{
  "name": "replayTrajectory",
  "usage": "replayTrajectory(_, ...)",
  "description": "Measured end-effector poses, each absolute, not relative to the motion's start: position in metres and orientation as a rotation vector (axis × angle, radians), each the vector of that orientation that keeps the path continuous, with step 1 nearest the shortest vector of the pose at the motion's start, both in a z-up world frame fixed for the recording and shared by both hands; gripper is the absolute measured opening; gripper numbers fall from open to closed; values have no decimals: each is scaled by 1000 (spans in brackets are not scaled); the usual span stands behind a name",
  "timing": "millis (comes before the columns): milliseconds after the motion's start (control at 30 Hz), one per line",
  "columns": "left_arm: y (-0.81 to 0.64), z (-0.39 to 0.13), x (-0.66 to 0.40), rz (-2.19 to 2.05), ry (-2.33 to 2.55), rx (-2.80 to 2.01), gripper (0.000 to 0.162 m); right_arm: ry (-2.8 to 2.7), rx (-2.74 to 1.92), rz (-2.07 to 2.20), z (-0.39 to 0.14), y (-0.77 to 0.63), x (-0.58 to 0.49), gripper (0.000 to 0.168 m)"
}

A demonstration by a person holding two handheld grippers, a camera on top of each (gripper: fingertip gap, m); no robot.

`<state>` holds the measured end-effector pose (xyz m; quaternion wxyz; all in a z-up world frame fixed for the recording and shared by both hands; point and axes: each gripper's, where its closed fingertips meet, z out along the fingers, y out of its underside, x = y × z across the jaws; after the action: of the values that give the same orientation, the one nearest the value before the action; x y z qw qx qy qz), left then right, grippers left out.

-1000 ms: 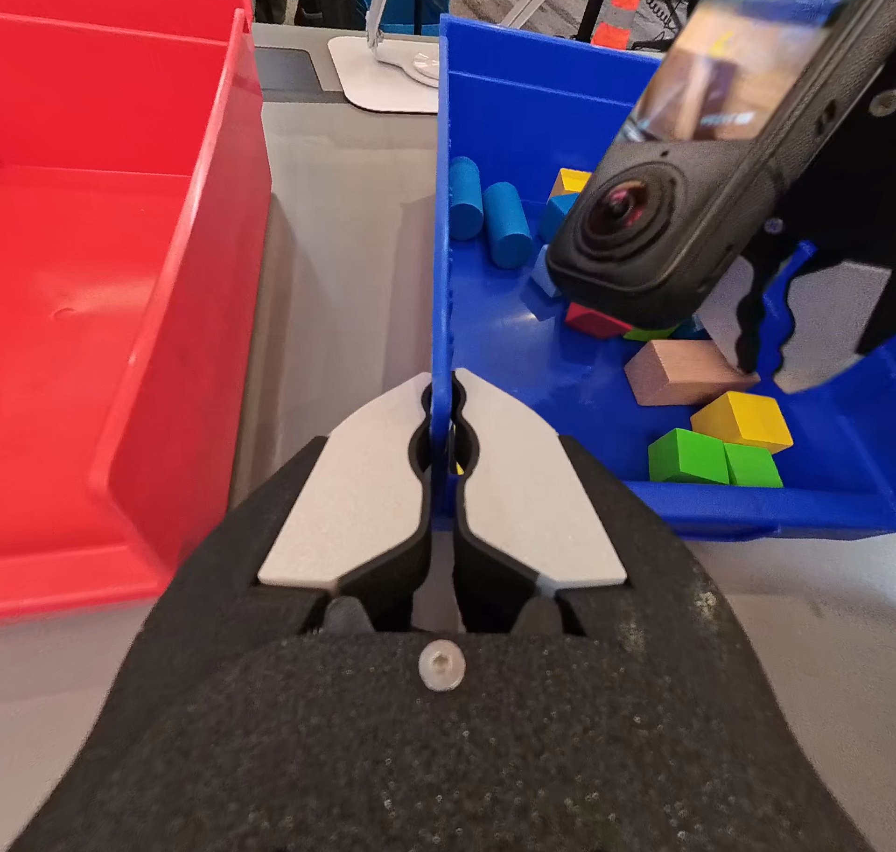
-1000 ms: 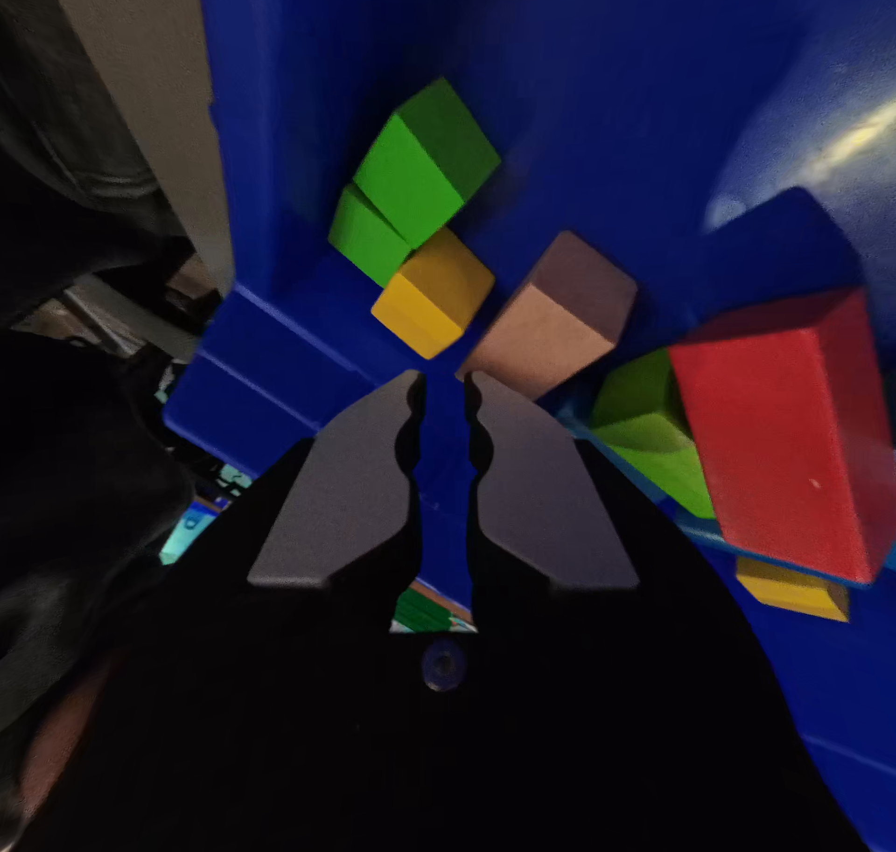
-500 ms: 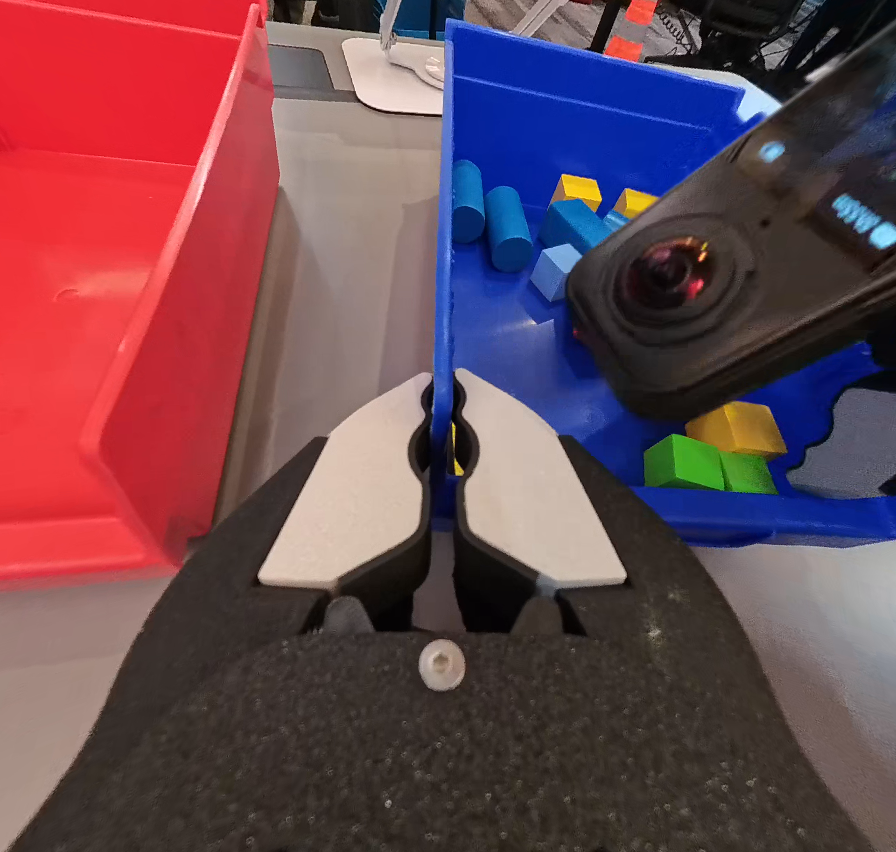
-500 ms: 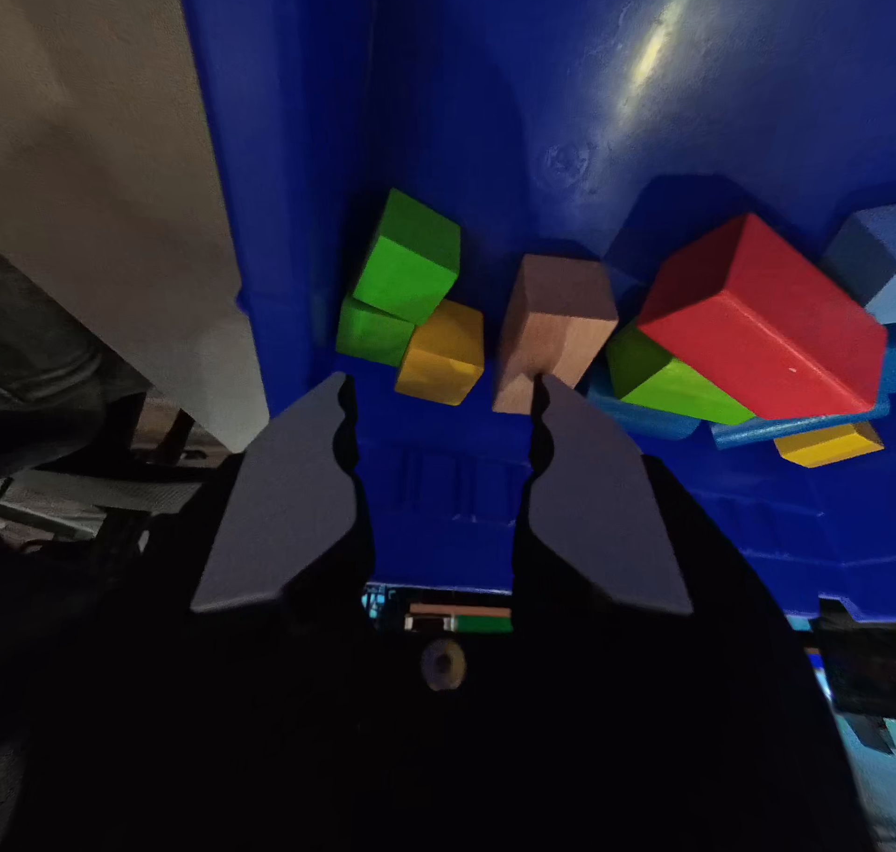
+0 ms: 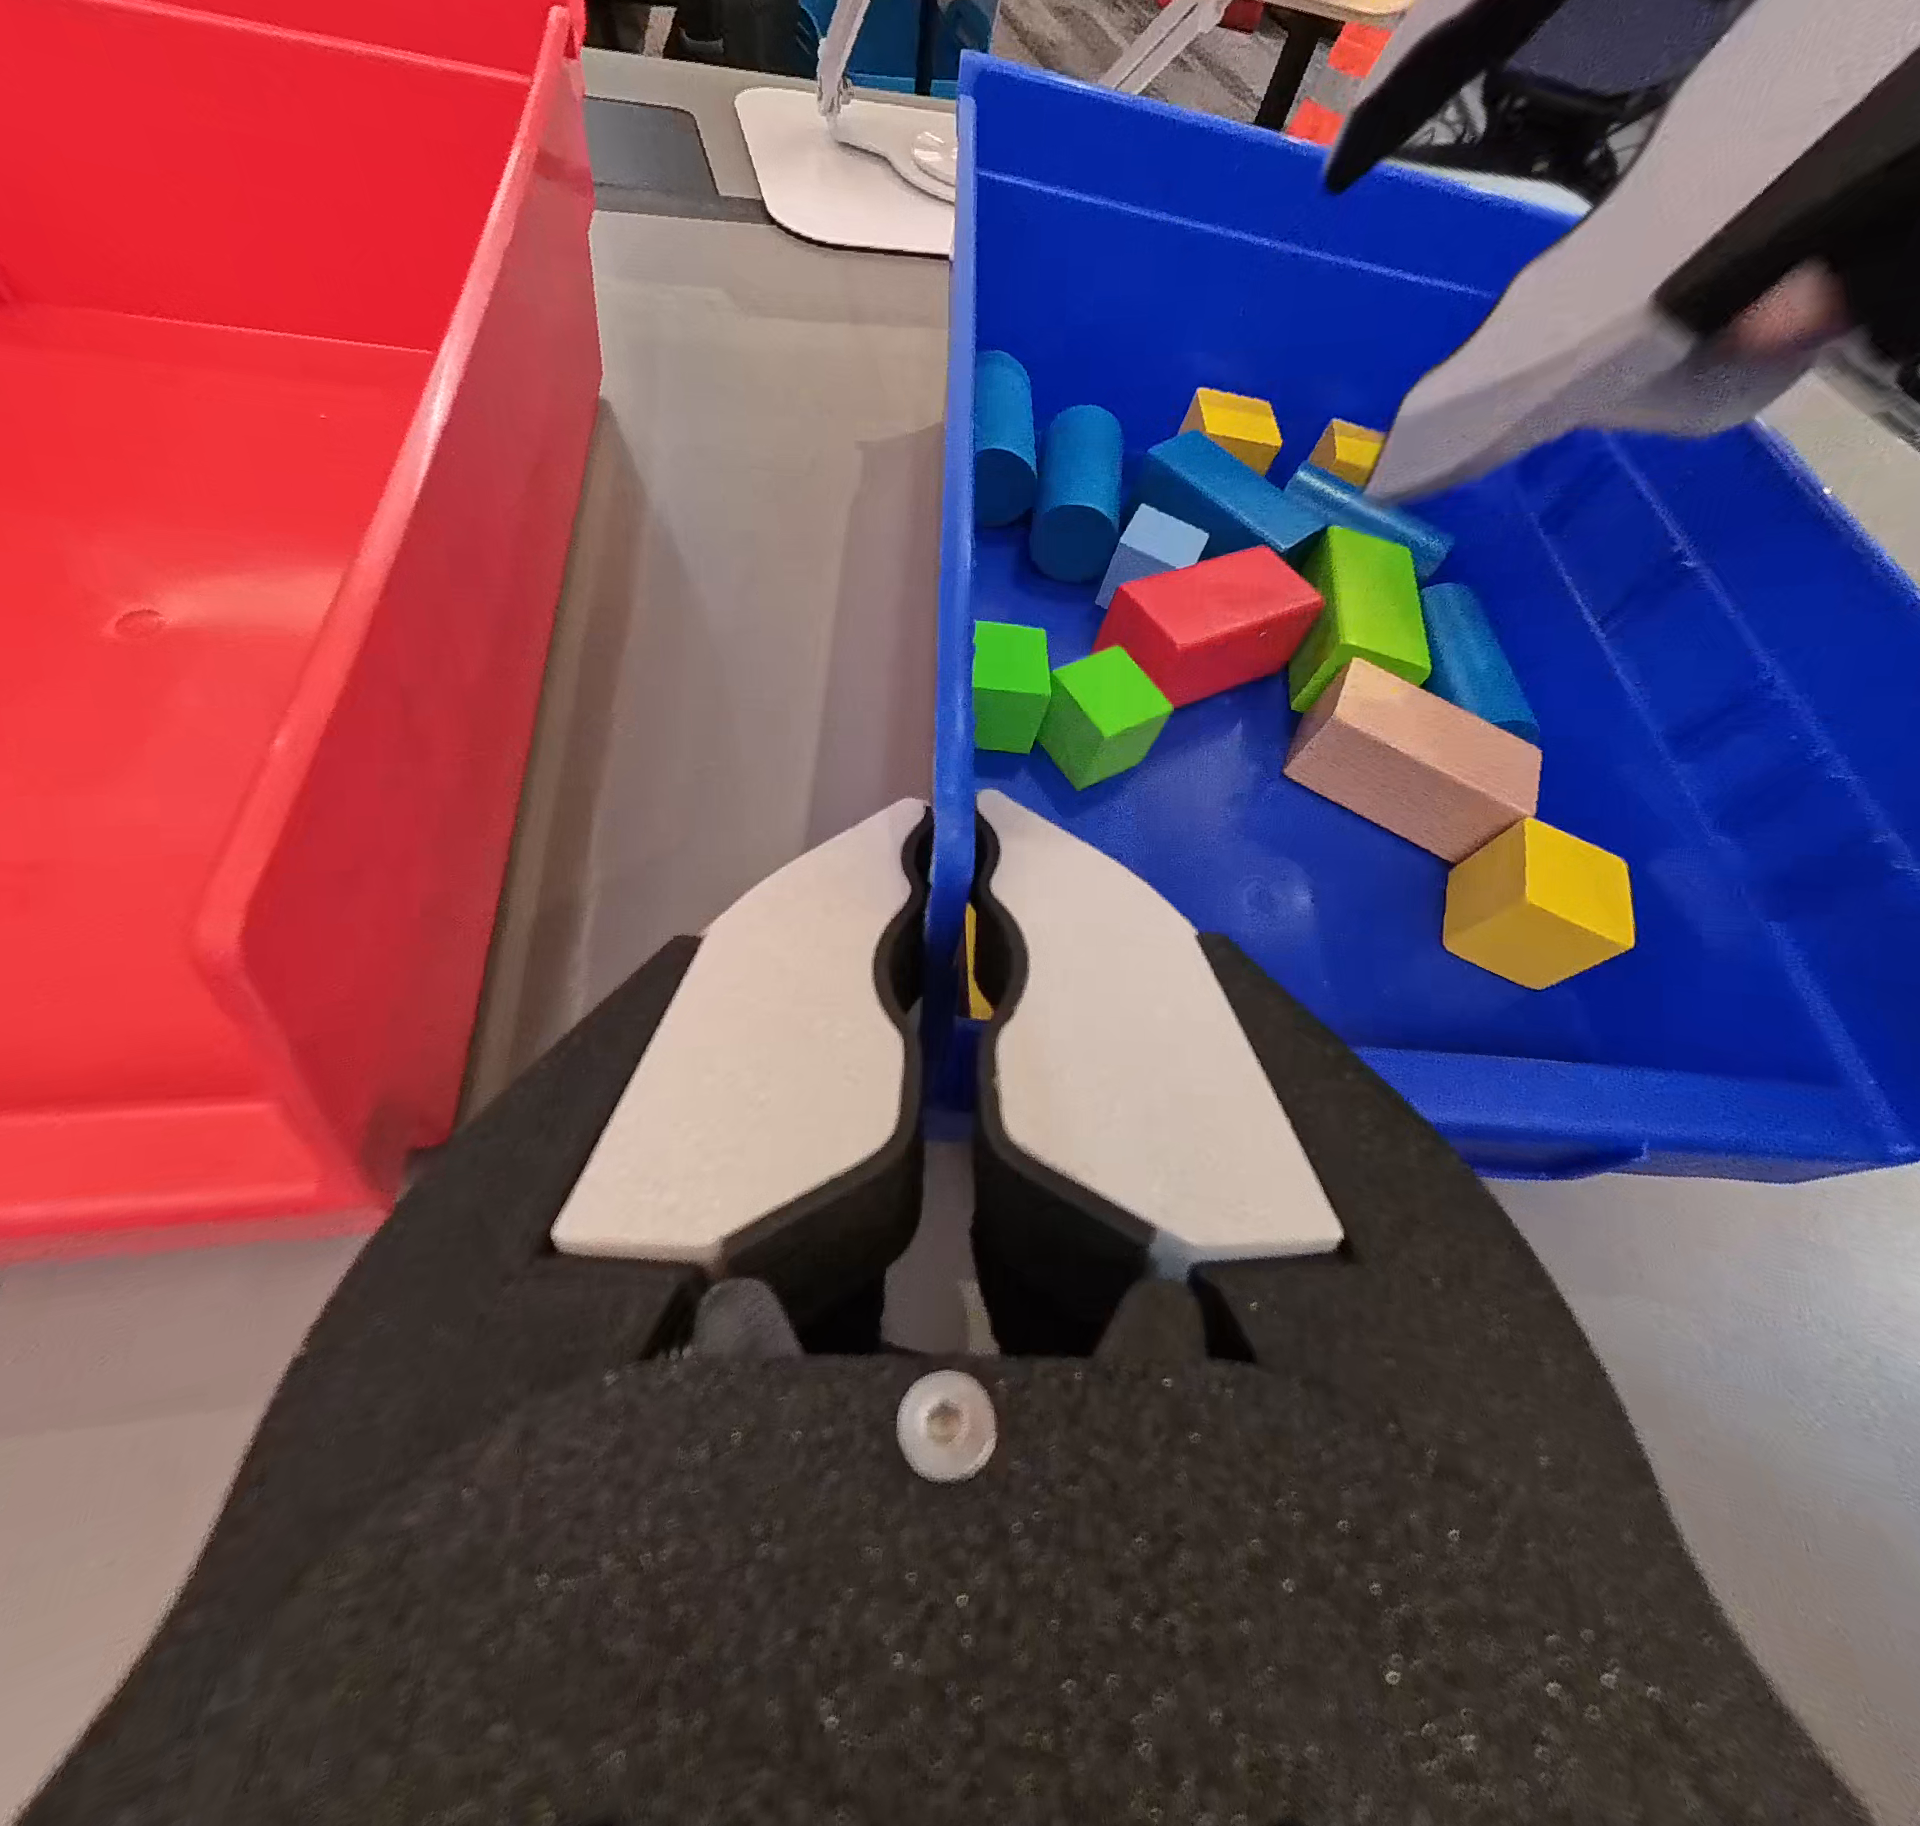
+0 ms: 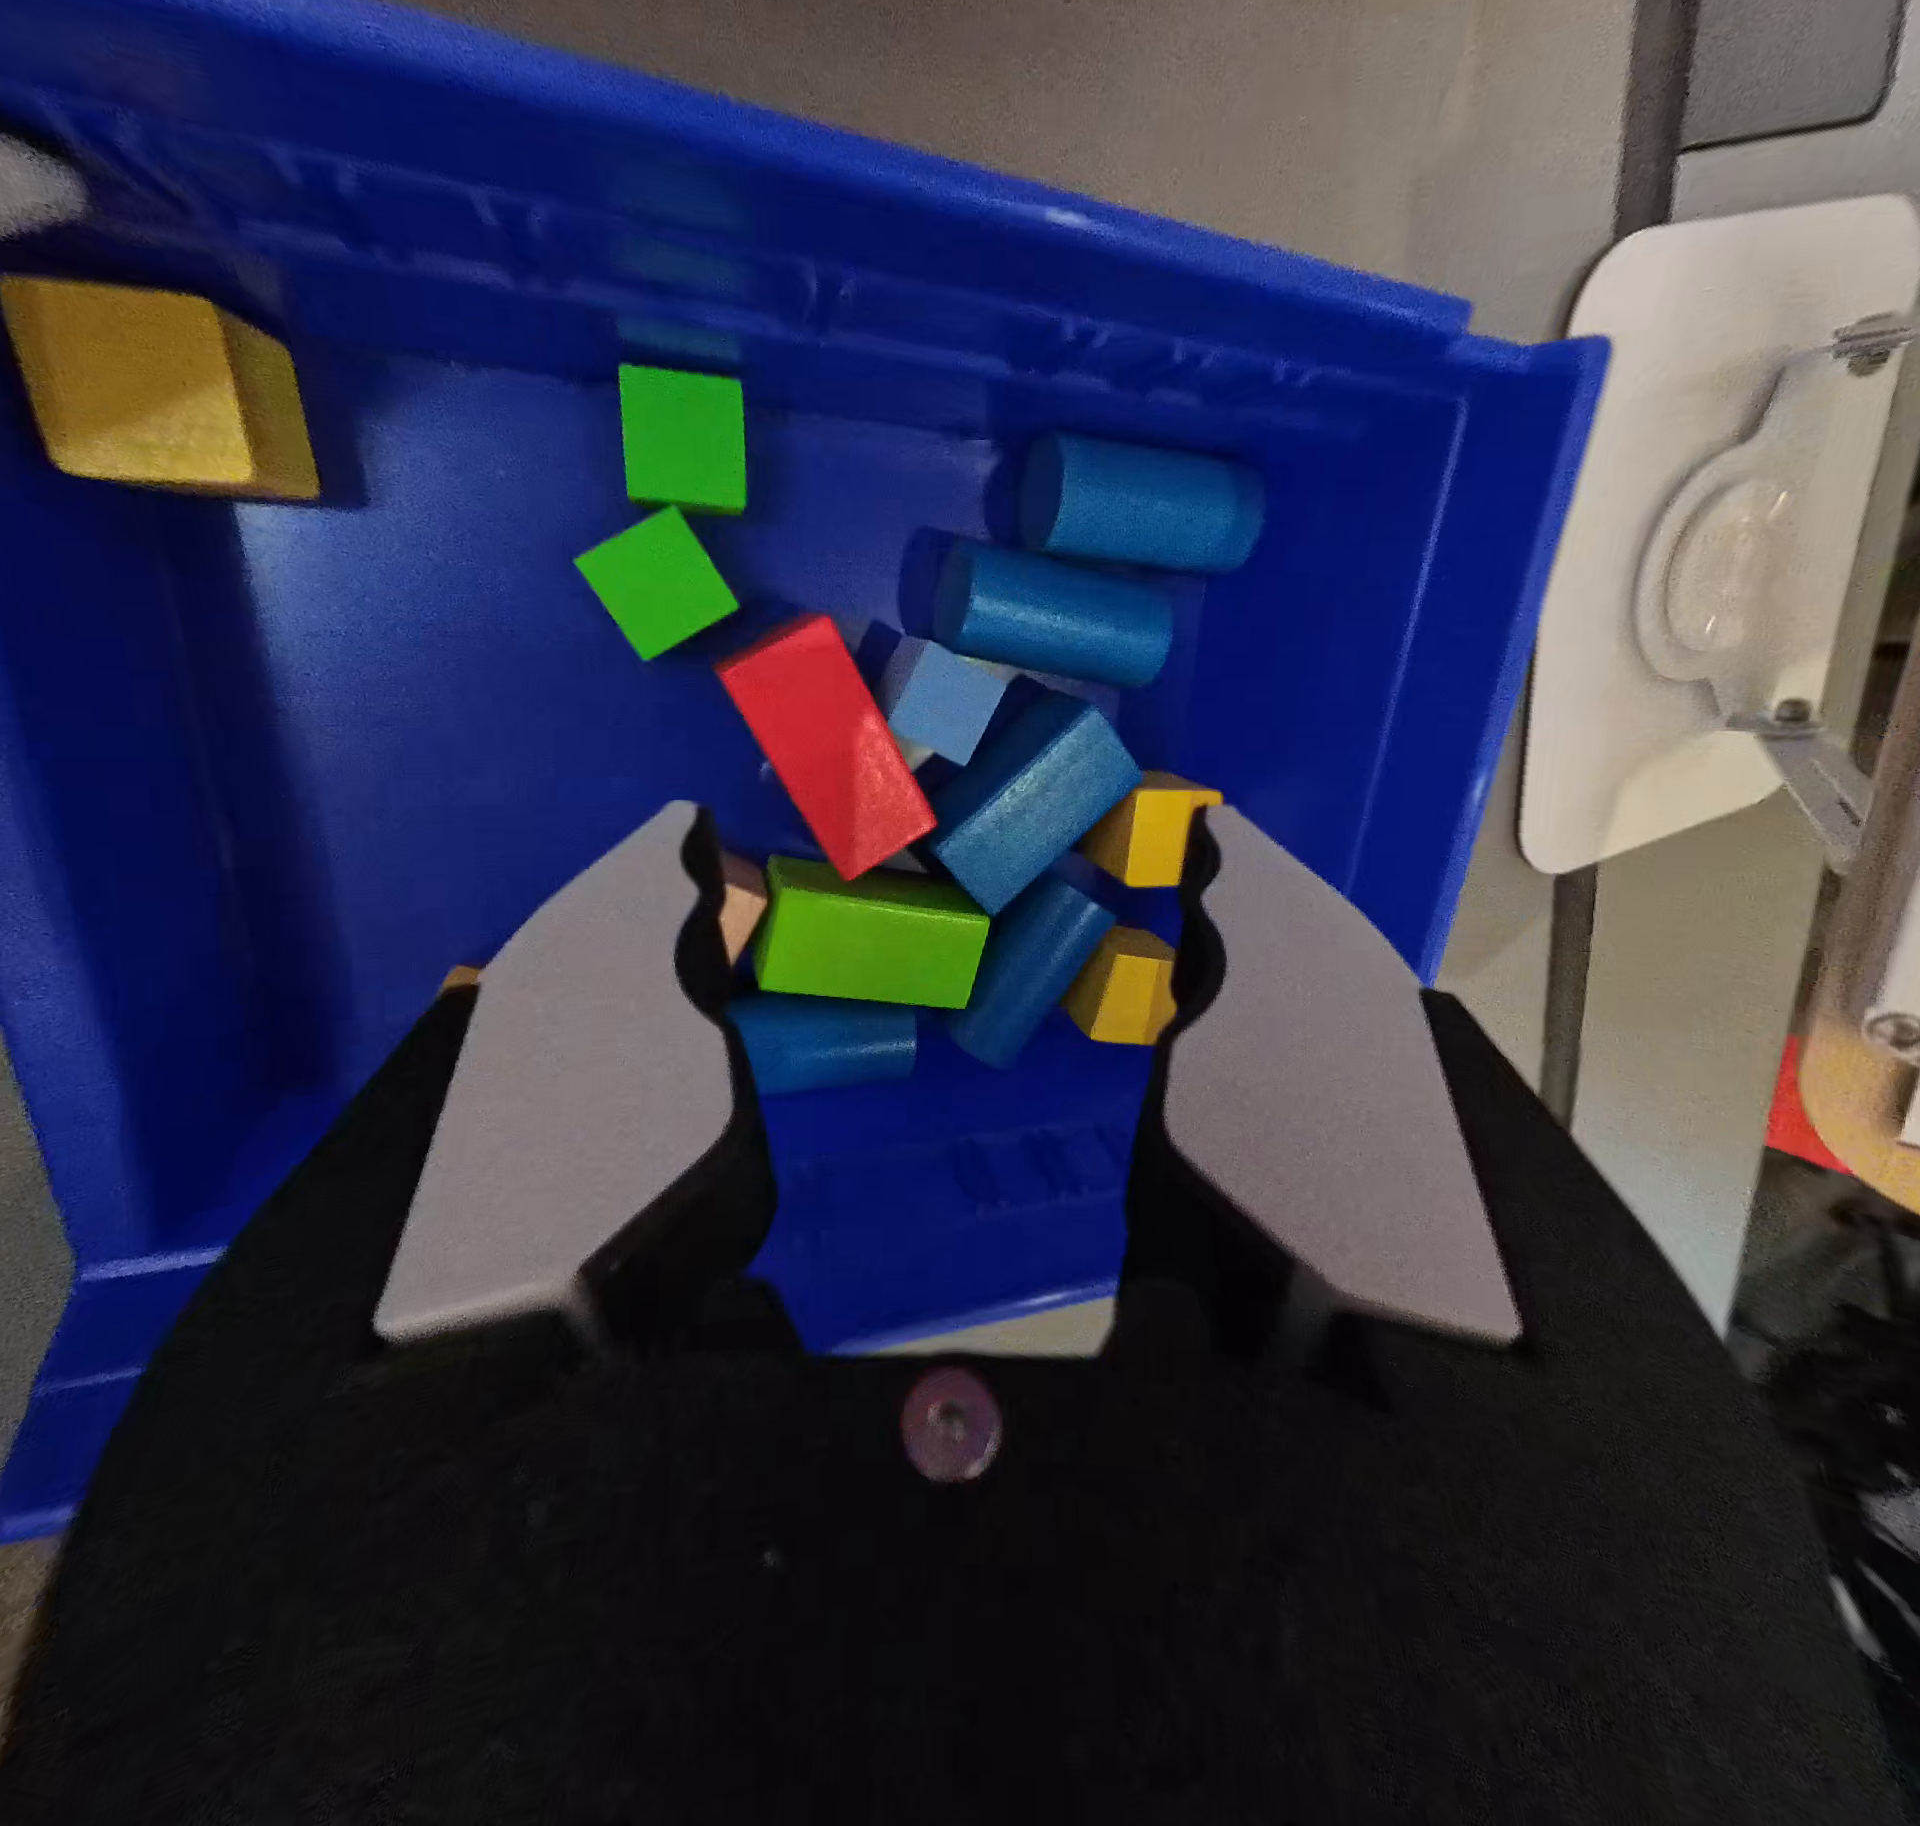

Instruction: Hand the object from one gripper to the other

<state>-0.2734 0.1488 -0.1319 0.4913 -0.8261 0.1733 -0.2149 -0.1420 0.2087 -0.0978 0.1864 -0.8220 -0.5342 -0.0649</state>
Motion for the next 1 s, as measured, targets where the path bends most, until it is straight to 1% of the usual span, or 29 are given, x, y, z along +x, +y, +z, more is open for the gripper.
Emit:
replayTrajectory(133,148,-132,-274,-516,428,-2003,4,-1146,-2243,117,-47,187,-141,84)
replayTrajectory(200,147,-132,-274,-509,426,-2003,4,-953,-2121,154,-24,166,-133,84)
replayTrajectory(233,146,-132,-274,-505,424,-2003,4,-858,-2075,132,-20,153,-125,86)
replayTrajectory(267,145,-132,-273,-502,420,-2003,4,-765,-2040,114,-23,139,-117,91)
replayTrajectory(333,142,-132,-272,-495,414,-2003,3,-603,-1997,120,-44,107,-107,104)
replayTrajectory(467,130,-132,-264,-413,458,-1998,3,-313,-1939,247,-92,52,-99,84)
replayTrajectory(533,122,-132,-254,-413,481,-1996,3,-234,-1966,252,-118,38,-95,69)
replayTrajectory(600,118,-132,-244,-395,506,-1982,4,-220,-2010,246,-138,39,-95,65)
replayTrajectory(633,118,-132,-239,-375,519,-1973,4,-162,-2003,187,-139,47,-85,56)
replayTrajectory(700,119,-131,-225,-368,534,-1964,4,-1,-2050,37,-138,59,-51,18)
replayTrajectory(767,117,-124,-210,-333,550,-1923,4,67,-2049,-10,-130,71,-28,4)
replayTrajectory(833,110,-103,-202,-305,537,-1847,4,90,-2018,-69,-116,75,-14,2)
replayTrajectory(900,104,-83,-205,-290,522,-1739,5,67,-1864,-60,-90,66,-17,3)
replayTrajectory(967,103,-78,-209,-297,513,-1720,5,56,-1756,-118,-74,56,-22,4)
replayTrajectory(1000,105,-81,-211,-315,498,-1744,4,57,-1777,-102,-77,56,-25,5)
